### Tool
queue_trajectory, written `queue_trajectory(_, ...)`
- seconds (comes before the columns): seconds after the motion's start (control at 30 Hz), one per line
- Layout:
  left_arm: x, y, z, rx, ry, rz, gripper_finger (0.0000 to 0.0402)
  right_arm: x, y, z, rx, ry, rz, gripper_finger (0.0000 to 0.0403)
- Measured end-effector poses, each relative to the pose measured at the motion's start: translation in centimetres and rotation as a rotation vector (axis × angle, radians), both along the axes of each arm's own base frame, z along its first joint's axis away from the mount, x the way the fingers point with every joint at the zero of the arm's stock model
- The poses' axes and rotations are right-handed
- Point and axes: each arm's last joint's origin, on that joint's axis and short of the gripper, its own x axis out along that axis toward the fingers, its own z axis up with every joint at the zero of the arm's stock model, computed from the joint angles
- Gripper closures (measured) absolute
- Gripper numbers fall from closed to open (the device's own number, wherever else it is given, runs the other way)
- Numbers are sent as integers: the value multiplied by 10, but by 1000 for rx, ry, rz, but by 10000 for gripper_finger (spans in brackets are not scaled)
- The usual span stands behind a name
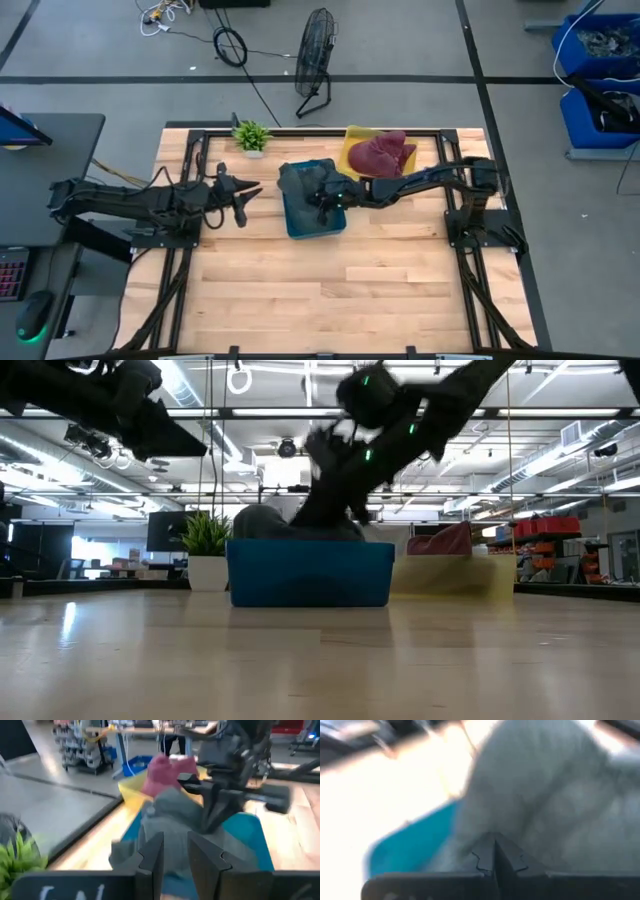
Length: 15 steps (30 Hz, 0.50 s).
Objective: Pick & Place hat
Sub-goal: Put the black cap into the blue bin, then return to Home Position
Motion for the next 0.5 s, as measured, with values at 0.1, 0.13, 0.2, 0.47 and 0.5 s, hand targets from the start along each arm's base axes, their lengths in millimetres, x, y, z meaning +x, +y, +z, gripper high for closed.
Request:
queue_trajectory(0.1,1,0,12,12,-46,-3,314,-9,5,37,7,-88,53,394)
queue_trajectory(0.13,1,0,15,11,-54,-2,314,-14,7,50,2,-108,79,394)
queue_trajectory(0.2,1,0,21,13,-66,-3,314,-25,12,74,-22,-143,118,394)
queue_trajectory(0.47,-19,1,60,134,-168,-6,314,-113,38,174,-239,-238,186,392)
queue_trajectory(0.5,-24,1,63,143,-182,-5,314,-126,41,183,-265,-246,171,392)
